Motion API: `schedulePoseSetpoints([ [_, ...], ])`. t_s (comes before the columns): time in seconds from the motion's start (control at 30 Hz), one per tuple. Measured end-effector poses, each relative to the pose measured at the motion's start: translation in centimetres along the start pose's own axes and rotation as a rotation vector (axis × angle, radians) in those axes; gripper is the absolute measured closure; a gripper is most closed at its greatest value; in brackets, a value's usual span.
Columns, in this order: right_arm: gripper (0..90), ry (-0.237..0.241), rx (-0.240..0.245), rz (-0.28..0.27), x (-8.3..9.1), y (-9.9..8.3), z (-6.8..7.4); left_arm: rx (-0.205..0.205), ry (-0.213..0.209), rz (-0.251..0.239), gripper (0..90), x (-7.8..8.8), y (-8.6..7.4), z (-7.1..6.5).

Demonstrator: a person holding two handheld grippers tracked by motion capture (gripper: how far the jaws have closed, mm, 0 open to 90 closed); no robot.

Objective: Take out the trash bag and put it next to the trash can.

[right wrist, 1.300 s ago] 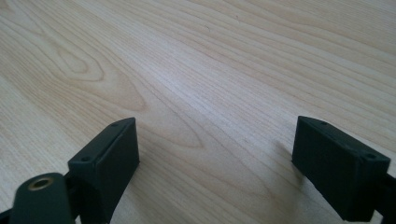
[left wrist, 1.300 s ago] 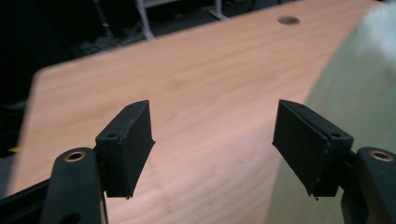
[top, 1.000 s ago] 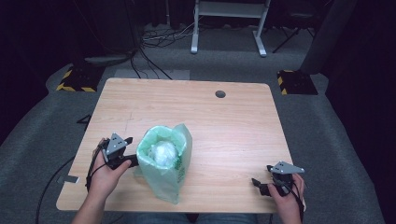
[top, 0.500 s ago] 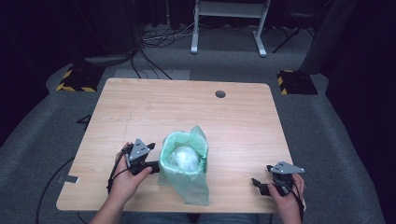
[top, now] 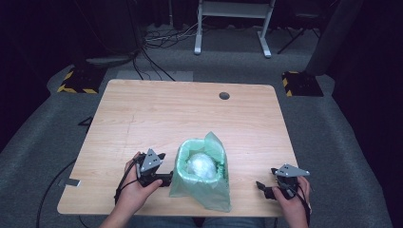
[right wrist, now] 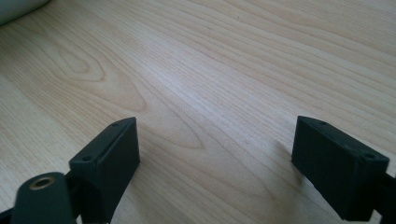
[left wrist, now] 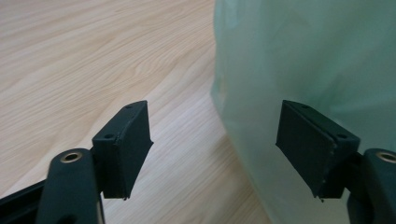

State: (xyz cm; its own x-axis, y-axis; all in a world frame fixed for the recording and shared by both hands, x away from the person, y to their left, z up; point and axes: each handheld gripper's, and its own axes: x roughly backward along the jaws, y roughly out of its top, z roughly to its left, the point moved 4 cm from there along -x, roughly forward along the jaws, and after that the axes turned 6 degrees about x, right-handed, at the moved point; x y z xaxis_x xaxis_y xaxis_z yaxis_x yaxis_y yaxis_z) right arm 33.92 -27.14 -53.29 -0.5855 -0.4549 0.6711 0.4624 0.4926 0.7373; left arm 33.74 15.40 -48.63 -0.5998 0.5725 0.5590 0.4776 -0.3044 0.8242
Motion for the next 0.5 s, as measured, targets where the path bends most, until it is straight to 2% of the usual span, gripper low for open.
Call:
schedulePoseSetpoints([
  [0.1, 16.1, 0.007, -0.010, -0.014, 0.2, 0.0, 0.6, 0.000, 0.011, 0.020, 23.8, 1.0, -0.9, 0.1],
  [0.17, 15.7, 0.029, -0.008, -0.021, 0.3, 0.3, 1.4, -0.002, 0.012, 0.026, 23.3, 1.8, -1.5, 0.1],
  [0.23, 15.6, 0.048, 0.015, -0.016, 0.6, 0.6, 2.4, -0.005, 0.009, 0.018, 22.7, 2.6, -1.8, 0.0],
  [0.33, 16.1, 0.075, 0.051, -0.020, 1.3, 1.2, 3.9, 0.011, -0.003, 0.002, 22.6, 3.8, -2.2, -0.2],
  [0.37, 16.2, 0.078, 0.050, -0.019, 1.5, 1.4, 4.4, 0.033, -0.018, -0.003, 22.6, 4.1, -2.4, -0.4],
  [0.4, 15.7, 0.078, 0.043, -0.019, 1.7, 1.6, 4.7, 0.028, -0.023, -0.005, 22.5, 4.4, -2.4, -0.5],
  [0.5, 15.6, 0.116, 0.037, -0.050, 2.2, 2.2, 5.9, 0.029, -0.033, -0.009, 22.4, 4.9, -2.5, -1.2],
])
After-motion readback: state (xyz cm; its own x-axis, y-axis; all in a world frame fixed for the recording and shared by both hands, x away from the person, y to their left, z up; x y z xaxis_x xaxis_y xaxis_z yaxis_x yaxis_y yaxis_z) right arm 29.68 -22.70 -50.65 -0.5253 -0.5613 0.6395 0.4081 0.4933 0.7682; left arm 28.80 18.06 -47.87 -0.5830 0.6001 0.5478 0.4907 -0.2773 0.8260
